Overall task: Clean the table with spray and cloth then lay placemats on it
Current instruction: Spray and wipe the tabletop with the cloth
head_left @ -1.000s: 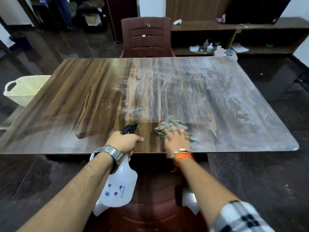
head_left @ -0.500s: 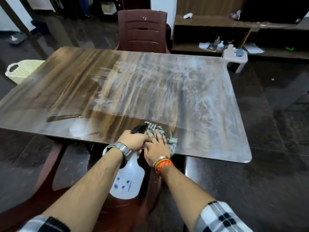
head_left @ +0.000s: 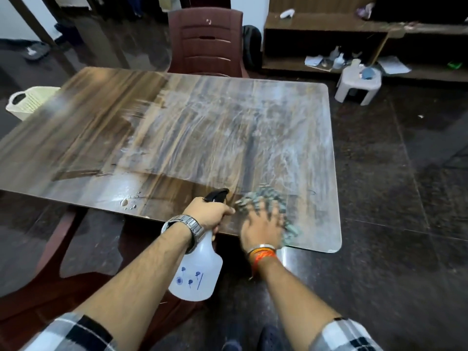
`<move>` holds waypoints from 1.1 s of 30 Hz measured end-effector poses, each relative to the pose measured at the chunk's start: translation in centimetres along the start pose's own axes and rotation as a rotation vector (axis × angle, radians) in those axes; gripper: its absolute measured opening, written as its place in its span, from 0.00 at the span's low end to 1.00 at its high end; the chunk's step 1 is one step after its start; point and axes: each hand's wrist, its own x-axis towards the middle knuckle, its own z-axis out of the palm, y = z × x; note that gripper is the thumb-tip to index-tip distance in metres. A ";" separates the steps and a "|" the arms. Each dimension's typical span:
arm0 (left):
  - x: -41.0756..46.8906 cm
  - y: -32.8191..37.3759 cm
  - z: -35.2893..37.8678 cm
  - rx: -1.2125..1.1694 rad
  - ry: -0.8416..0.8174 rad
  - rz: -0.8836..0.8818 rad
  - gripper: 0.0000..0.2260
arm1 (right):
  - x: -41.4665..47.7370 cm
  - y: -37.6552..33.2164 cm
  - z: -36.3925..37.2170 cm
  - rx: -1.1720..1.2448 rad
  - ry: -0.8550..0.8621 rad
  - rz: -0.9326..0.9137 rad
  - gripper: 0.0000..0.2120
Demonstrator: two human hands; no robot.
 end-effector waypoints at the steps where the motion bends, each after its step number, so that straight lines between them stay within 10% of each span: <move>1: 0.3 0.5 0.1 0.017 -0.005 -0.002 0.09 | -0.4 -1.3 1.0 -0.052 -0.087 -0.176 0.23; 7: 2.5 2.3 -0.6 -0.088 0.016 -0.057 0.10 | 2.4 -1.5 0.5 -0.065 -0.229 -0.492 0.18; 12: 4.9 2.3 -4.5 -0.191 0.151 -0.107 0.07 | 3.5 -5.4 1.3 -0.100 -0.260 -0.327 0.21; 17: 7.0 1.5 -9.9 -0.222 0.318 -0.156 0.05 | 5.3 -13.2 4.7 -0.266 -0.564 -0.950 0.31; 26: 7.4 -0.6 -15.9 -0.477 0.607 -0.257 0.10 | 13.9 -28.5 10.1 -0.397 -0.655 -1.380 0.28; 33: 8.3 -0.7 -13.5 -0.590 0.701 -0.328 0.09 | 29.9 -30.3 10.2 -0.202 -0.386 -0.865 0.23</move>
